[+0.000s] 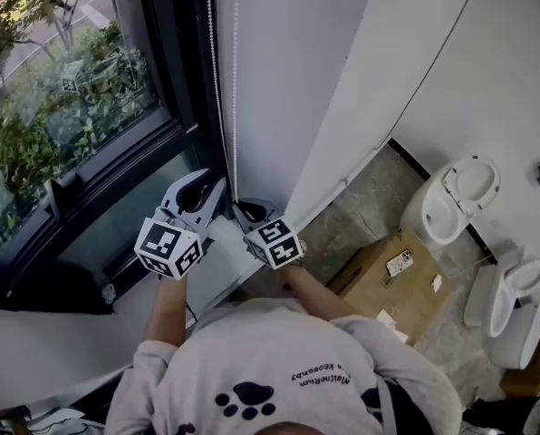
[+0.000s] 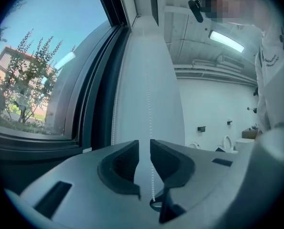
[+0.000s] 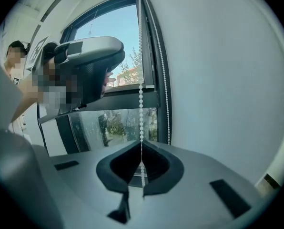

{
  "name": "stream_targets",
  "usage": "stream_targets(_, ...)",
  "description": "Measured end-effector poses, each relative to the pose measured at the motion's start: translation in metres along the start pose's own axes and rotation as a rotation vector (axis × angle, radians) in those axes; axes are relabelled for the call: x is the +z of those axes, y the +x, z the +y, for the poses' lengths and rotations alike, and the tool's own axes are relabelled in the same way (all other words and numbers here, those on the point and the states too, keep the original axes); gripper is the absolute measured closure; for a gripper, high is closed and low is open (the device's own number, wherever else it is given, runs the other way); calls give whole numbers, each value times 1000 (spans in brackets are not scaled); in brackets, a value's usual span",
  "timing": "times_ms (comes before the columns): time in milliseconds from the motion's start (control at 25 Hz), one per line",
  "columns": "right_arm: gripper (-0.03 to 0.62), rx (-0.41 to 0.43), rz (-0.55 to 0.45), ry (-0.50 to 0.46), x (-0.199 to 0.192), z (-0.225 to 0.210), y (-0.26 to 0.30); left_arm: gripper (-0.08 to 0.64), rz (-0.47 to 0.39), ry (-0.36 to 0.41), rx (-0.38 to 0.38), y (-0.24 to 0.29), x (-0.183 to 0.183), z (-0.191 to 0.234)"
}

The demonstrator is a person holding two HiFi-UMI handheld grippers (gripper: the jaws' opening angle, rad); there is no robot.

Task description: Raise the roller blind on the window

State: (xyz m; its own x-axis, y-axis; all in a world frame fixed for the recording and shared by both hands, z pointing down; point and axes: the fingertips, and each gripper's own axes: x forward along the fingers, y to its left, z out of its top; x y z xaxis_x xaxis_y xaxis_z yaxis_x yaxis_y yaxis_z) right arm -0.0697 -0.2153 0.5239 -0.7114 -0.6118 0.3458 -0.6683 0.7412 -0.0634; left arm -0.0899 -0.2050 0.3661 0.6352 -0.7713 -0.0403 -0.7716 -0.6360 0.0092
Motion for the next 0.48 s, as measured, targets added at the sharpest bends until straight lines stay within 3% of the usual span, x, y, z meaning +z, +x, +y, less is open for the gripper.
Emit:
stream_targets(160,581,-14,3,-20,0,1,-1,549,24,3,-9,-2,-4,-5)
stream_targets(480,581,-70,-58,-64,15,1,-12,554,46,-30,-14,-5,-8,-14)
